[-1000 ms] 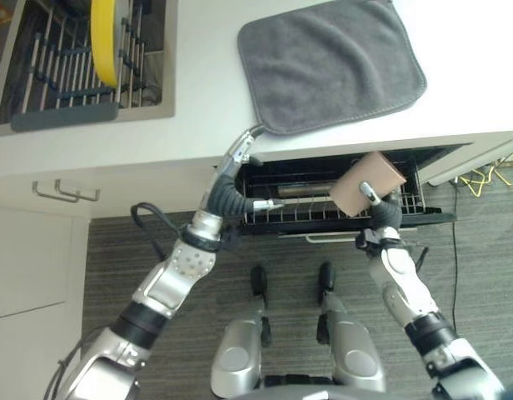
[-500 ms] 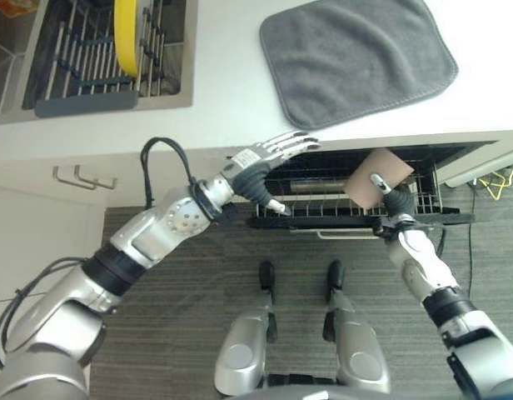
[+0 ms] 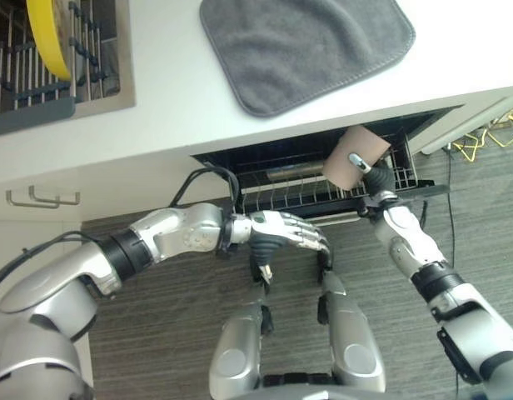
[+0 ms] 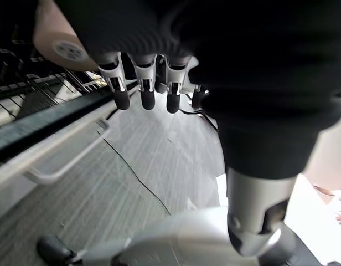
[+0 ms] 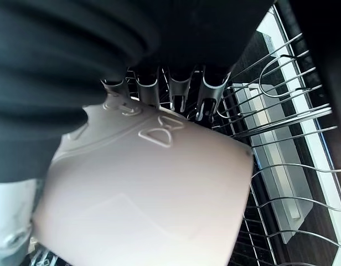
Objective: Place the dishes in the dishwasher.
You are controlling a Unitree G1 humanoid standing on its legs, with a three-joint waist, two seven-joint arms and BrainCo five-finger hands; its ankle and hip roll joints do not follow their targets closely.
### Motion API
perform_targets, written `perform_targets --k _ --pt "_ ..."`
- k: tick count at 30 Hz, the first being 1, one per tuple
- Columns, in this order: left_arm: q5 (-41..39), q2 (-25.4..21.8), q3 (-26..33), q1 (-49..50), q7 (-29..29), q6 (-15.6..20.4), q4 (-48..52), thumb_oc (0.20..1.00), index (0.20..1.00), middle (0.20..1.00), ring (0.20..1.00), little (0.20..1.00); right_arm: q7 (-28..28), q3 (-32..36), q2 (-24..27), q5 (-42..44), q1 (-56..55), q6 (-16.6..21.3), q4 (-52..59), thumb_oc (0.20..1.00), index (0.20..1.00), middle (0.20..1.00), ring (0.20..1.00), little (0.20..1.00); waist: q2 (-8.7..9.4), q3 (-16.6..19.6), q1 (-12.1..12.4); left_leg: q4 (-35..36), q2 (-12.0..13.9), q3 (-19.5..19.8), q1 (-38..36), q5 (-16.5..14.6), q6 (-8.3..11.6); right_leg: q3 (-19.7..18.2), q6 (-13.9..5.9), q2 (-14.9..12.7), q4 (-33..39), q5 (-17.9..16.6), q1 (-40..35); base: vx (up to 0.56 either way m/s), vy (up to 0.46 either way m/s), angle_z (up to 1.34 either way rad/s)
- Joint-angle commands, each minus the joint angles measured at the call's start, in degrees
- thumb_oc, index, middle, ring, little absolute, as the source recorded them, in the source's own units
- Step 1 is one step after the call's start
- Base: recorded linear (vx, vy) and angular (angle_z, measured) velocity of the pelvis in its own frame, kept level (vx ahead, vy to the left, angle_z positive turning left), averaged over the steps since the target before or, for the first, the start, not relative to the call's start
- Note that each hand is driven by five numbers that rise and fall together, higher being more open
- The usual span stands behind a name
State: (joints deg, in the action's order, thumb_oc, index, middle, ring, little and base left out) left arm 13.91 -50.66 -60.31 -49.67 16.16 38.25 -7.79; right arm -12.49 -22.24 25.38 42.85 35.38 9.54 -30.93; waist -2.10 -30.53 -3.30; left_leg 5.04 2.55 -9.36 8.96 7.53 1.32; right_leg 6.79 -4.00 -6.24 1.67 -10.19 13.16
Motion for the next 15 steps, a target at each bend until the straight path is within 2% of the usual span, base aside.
perform_targets --k 1,4,6,9,10,11,13,15 --pt "-2.79 0.18 1.64 3.43 1.26 1.26 2.52 1.000 1.000 1.000 1.000 1.000 -1.70 3.50 1.40 2.09 9.57 2.82 1.68 0.200 0.200 0.200 0.200 0.200 -0.63 1.00 1.57 -10.76 -0.12 -0.73 3.84 -4.96 -0.79 1.99 -2.78 -3.71 -10.04 5.79 0.42 -0.03 0.005 0.01" --pt "1.33 0.48 2.67 4.74 -5.52 -2.66 2.29 1.000 1.000 1.000 1.000 1.000 -1.83 3.37 1.39 1.82 10.05 2.84 1.79 0.200 0.200 0.200 0.200 0.200 -0.77 0.81 1.86 -10.39 -0.16 -0.64 3.97 -4.85 -0.88 1.80 -2.66 -3.54 -9.90 5.84 0.59 -0.04 0.003 0.00" --pt "1.69 0.56 3.47 4.78 -6.44 -2.88 2.35 1.000 1.000 1.000 1.000 1.000 -1.76 3.61 1.46 1.64 9.72 2.56 2.17 0.200 0.200 0.200 0.200 0.200 -0.74 0.83 1.93 -10.37 -0.17 -0.63 4.09 -4.87 -0.94 1.80 -2.58 -3.51 -9.88 5.87 0.67 -0.01 -0.016 0.00" --pt "2.60 0.69 6.88 5.19 -11.29 -3.84 3.89 1.000 1.000 1.000 1.000 1.000 -2.20 4.04 1.25 1.11 8.48 2.71 3.07 0.200 0.200 0.200 0.200 0.200 -0.51 1.04 2.61 -10.60 -0.24 -0.29 4.73 -4.74 -0.93 2.20 -2.50 -3.50 -9.68 5.70 0.82 -0.02 -0.042 0.01" --pt "2.81 1.01 8.13 5.95 -14.59 -5.97 3.68 1.000 1.000 1.000 1.000 1.000 -2.22 3.96 1.30 0.90 7.99 2.89 3.43 0.200 0.200 0.200 0.200 0.200 -0.39 1.04 2.80 -10.73 -0.22 -0.18 4.87 -4.68 -0.91 2.33 -2.48 -3.52 -9.71 5.65 0.85 -0.01 -0.038 0.01" --pt "2.63 1.53 8.77 6.05 -14.97 -6.86 3.44 1.000 1.000 1.000 1.000 1.000 -2.44 3.77 1.18 0.74 7.72 3.03 3.70 0.200 0.200 0.200 0.200 0.200 -0.35 1.06 2.80 -10.77 -0.21 -0.13 4.88 -4.68 -0.93 2.33 -2.45 -3.47 -9.77 5.64 0.87 0.00 -0.044 0.03" --pt "4.13 3.92 10.56 6.46 -21.80 -9.38 -0.49 1.000 1.000 1.000 1.000 1.000 -3.14 3.00 0.28 0.55 7.02 4.22 3.90 0.200 0.200 0.200 0.200 0.200 0.09 1.02 2.95 -11.23 -0.04 0.12 5.45 -4.54 -0.95 2.34 -2.32 -3.26 -10.22 5.61 1.31 0.00 -0.056 0.02" --pt "4.68 5.35 11.94 6.71 -25.66 -9.72 -2.86 1.000 1.000 1.000 1.000 1.000 -3.37 2.73 -0.07 0.67 6.89 4.77 3.73 0.200 0.200 0.200 0.200 0.200 0.26 0.98 3.10 -11.30 0.02 0.27 5.67 -4.44 -0.95 2.35 -2.25 -3.17 -10.38 5.58 1.54 0.00 -0.038 0.01"
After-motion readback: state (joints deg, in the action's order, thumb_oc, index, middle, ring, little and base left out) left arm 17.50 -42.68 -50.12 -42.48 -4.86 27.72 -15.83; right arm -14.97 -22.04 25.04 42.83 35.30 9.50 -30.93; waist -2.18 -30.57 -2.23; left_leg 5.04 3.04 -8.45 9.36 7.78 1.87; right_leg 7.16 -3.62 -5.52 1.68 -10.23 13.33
